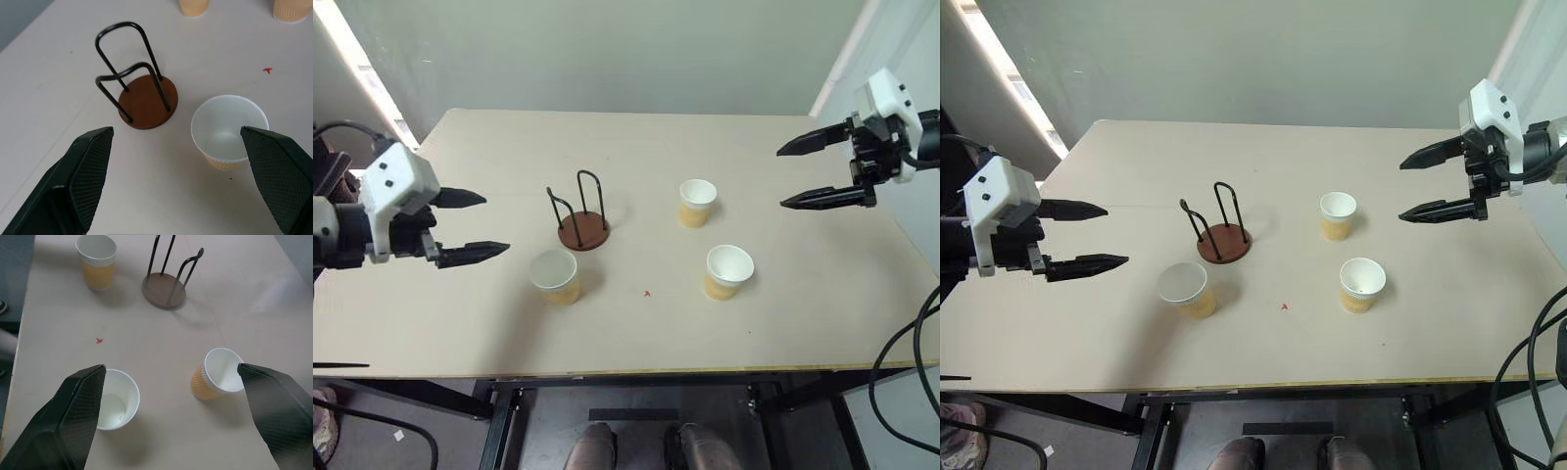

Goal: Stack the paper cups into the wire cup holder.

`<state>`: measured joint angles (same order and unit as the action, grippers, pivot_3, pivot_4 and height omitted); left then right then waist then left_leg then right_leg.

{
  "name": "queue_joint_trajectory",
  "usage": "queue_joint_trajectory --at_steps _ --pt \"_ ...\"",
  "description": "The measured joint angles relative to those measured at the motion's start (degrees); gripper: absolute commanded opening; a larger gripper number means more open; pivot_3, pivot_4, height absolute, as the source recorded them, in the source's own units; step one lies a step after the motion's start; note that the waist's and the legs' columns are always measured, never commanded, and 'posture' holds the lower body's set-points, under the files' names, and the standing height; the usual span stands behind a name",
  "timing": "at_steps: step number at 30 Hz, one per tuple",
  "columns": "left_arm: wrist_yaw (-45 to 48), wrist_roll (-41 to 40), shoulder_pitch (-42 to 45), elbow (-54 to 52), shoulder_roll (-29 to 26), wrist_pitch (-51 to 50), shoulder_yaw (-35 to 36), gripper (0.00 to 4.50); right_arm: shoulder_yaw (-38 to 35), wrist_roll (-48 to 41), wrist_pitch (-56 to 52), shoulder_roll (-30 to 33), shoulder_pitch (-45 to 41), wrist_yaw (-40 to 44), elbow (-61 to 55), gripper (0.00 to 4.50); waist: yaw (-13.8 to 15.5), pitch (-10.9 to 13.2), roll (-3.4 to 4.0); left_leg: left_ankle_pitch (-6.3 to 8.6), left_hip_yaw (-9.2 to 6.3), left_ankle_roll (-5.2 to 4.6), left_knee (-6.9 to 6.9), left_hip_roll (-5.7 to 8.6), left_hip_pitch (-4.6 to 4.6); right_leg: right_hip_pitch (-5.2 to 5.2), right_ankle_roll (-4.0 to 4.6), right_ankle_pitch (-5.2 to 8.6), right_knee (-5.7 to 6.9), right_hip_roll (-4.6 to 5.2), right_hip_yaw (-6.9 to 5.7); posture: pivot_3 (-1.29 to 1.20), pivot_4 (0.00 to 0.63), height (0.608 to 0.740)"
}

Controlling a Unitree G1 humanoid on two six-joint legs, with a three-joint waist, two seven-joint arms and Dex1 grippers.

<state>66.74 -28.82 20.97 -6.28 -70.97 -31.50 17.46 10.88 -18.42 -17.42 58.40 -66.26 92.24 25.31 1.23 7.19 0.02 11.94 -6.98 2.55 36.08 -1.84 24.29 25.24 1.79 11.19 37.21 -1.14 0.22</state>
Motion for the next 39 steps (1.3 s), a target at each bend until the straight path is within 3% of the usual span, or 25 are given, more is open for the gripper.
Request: queue_joint_trajectory --at_steps 6,18,30,39 --pt "-3.4 4.8 3.6 2.9 2.3 2.9 -4.2 4.47 -0.3 -0.6 -1.5 0.1 1.4 0.0 -2.0 4.5 0.0 0.0 0.01 -0.02 0.0 0.0 0.01 0.0 -0.03 -0.01 0.0 0.0 0.04 0.0 0.0 0.0 0.15 0.74" --pt "-19.1 12.0 15.1 8.0 21.0 -7.5 -18.3 4.47 -1.5 -2.8 -6.6 -2.6 4.5 -0.2 -11.1 4.5 0.2 0.0 0.01 -0.05 0.06 -0.01 0.05 0.01 -0.08 -0.16 -0.19 -0.12 -0.06 0.0 -0.02 0.0 0.15 0.74" --pt "-26.3 12.6 19.9 10.6 30.9 -16.4 -18.6 4.47 -1.9 -2.7 -9.1 -3.3 5.0 -1.5 -13.9 4.5 0.7 0.0 0.01 -0.13 0.06 -0.11 0.3 0.05 -0.24 -0.59 -0.51 -0.31 -0.25 -0.02 -0.02 0.0 0.15 0.74" --pt "-30.2 13.9 23.8 15.9 36.7 -16.3 -18.6 4.47 -3.1 -2.7 -11.1 -3.0 7.9 -2.4 -17.2 4.5 0.9 0.0 0.01 -0.2 0.07 -0.25 0.56 0.09 -0.33 -0.84 -0.69 -0.42 -0.29 -0.02 -0.01 0.0 0.15 0.74"
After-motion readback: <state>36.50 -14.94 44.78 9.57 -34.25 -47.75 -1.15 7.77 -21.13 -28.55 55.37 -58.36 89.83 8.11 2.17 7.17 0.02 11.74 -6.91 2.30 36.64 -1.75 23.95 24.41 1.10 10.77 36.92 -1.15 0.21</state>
